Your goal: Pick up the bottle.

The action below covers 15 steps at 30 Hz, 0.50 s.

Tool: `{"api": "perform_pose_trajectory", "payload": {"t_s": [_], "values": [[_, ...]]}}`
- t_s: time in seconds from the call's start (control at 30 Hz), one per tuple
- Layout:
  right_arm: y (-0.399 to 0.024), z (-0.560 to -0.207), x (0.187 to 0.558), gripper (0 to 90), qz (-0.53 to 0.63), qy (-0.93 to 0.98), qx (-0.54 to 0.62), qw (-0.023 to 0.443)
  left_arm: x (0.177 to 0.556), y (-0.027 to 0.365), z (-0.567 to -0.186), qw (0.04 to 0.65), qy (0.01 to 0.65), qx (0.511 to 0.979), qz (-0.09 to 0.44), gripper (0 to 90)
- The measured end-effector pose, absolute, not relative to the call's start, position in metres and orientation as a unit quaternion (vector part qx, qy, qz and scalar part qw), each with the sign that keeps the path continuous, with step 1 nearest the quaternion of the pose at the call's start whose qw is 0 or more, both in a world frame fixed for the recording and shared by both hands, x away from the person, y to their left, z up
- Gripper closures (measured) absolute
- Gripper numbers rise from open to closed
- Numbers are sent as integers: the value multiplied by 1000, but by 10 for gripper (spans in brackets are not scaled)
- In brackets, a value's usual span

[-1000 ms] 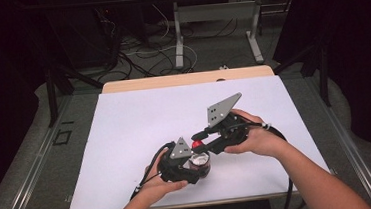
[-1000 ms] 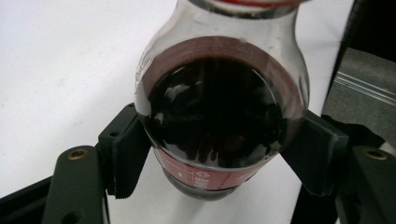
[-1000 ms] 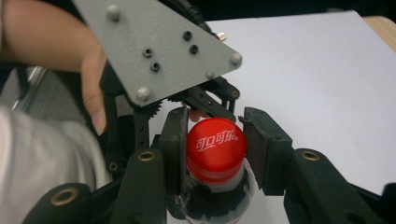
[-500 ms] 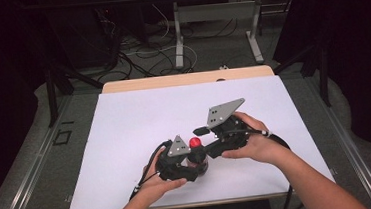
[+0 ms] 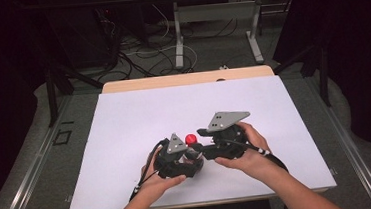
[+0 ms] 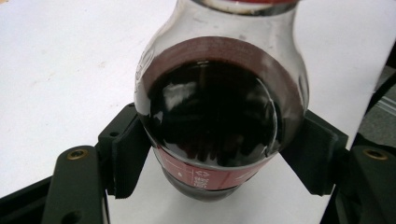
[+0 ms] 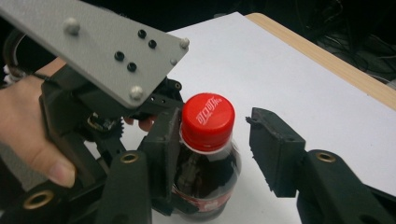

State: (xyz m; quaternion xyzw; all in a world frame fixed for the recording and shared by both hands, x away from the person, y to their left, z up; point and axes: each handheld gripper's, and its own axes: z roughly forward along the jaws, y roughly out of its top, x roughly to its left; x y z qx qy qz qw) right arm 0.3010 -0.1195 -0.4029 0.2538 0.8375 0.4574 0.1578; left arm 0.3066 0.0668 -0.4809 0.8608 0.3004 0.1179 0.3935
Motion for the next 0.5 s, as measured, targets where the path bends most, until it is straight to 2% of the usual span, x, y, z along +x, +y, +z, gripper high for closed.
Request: {"api": "perform_pose_trajectory", "payload": {"t_s": [0.3, 0.5], "values": [[-108, -407, 302, 555, 467, 819, 292, 162, 305, 65, -481, 391, 299, 863, 117, 298], [-105, -407, 302, 605, 464, 820, 293, 161, 305, 65, -481, 390, 297, 864, 116, 298]]}}
